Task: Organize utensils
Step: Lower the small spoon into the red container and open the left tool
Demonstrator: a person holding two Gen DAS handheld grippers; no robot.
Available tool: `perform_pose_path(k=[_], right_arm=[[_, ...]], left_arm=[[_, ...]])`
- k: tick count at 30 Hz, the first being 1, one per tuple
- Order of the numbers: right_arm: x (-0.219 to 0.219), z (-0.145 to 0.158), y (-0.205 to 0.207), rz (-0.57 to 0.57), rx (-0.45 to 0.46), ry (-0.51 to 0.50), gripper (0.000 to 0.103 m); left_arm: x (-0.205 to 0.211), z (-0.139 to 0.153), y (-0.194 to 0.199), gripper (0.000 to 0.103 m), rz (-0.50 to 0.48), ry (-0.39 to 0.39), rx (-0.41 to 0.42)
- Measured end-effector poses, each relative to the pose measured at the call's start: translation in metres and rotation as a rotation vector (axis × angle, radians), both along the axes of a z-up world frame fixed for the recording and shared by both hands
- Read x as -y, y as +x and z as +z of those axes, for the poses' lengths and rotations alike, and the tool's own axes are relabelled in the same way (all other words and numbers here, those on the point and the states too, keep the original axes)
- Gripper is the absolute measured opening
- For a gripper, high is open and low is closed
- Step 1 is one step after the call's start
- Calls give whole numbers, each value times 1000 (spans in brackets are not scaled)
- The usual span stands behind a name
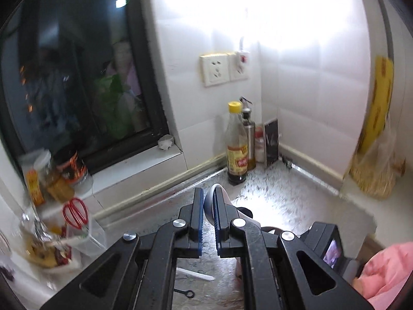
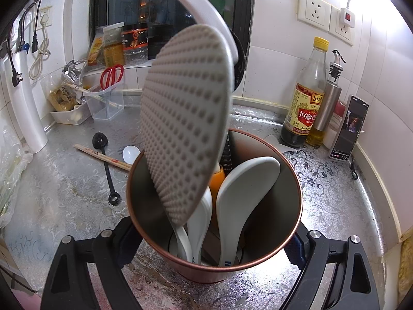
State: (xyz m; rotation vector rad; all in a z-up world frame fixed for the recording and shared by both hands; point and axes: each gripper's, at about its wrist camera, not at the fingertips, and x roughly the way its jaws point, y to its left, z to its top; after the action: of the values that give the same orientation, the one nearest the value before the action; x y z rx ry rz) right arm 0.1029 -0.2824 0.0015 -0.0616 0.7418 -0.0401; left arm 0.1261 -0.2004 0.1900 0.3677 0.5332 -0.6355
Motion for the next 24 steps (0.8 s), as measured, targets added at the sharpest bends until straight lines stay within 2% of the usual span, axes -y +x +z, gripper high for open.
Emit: perform_pose_path(k=[4,12,19,24], right_arm=[[0,0,0,0,0,0,92],[0,0,0,0,-1,1,92],[0,0,-1,0,0,1,92],[0,0,-1,-1,-1,1,92]], left_arm=[[18,-8,-6,7,-36,72,26],[34,-22,-2,8,-60,137,18],[41,-33,3,8,-84,158,-22],[39,-33,3,8,-98,138,-62]])
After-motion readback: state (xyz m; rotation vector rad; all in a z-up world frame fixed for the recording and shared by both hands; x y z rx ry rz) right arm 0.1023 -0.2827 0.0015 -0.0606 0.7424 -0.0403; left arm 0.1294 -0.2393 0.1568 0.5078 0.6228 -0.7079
